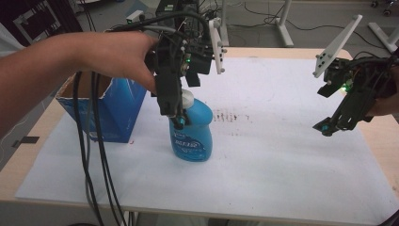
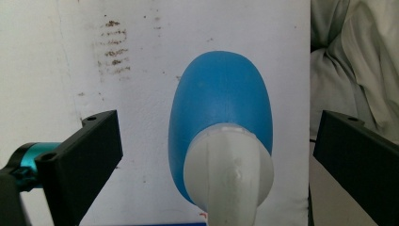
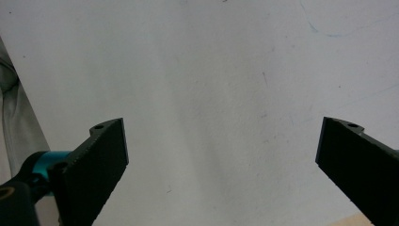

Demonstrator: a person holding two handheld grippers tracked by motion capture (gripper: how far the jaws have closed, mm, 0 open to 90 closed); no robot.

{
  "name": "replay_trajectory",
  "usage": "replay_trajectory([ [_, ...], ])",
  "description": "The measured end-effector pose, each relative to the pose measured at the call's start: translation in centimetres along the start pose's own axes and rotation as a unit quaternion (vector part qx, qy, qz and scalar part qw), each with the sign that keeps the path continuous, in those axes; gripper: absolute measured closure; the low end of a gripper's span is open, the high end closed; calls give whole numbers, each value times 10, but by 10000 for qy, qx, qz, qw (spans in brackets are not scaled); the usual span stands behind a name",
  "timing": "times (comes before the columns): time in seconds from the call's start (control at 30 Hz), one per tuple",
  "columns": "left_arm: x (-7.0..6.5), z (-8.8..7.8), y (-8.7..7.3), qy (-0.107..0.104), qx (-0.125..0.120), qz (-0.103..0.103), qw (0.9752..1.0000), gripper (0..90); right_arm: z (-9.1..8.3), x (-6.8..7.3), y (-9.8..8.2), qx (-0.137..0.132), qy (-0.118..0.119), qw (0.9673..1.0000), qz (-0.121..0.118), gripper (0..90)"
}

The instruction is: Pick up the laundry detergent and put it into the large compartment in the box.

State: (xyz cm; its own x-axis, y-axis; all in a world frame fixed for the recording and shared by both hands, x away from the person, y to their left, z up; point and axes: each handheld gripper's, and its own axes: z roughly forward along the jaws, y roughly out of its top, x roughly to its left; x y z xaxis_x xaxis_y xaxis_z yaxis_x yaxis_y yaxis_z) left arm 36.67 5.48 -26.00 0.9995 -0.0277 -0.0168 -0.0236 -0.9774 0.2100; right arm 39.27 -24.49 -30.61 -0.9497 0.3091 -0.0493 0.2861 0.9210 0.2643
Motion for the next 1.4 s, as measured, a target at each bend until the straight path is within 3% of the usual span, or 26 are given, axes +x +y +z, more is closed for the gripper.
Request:
replay_trajectory([
  [0.47,-2,21,-5,-87,27,10,10000,17,0,0,-1,-7,-8,10000,-6,19],
  [0.97,-2,26,-7,-62,48,86,9999,38,1,0,1,0,-7,10000,-13,19],
  [1.03,-2,26,-7,-88,55,144,9998,116,1,0,1,-2,0,10000,-20,19],
  [1.4,-1,26,-7,-49,116,157,9998,166,2,0,1,-8,-5,10000,-22,19],
])
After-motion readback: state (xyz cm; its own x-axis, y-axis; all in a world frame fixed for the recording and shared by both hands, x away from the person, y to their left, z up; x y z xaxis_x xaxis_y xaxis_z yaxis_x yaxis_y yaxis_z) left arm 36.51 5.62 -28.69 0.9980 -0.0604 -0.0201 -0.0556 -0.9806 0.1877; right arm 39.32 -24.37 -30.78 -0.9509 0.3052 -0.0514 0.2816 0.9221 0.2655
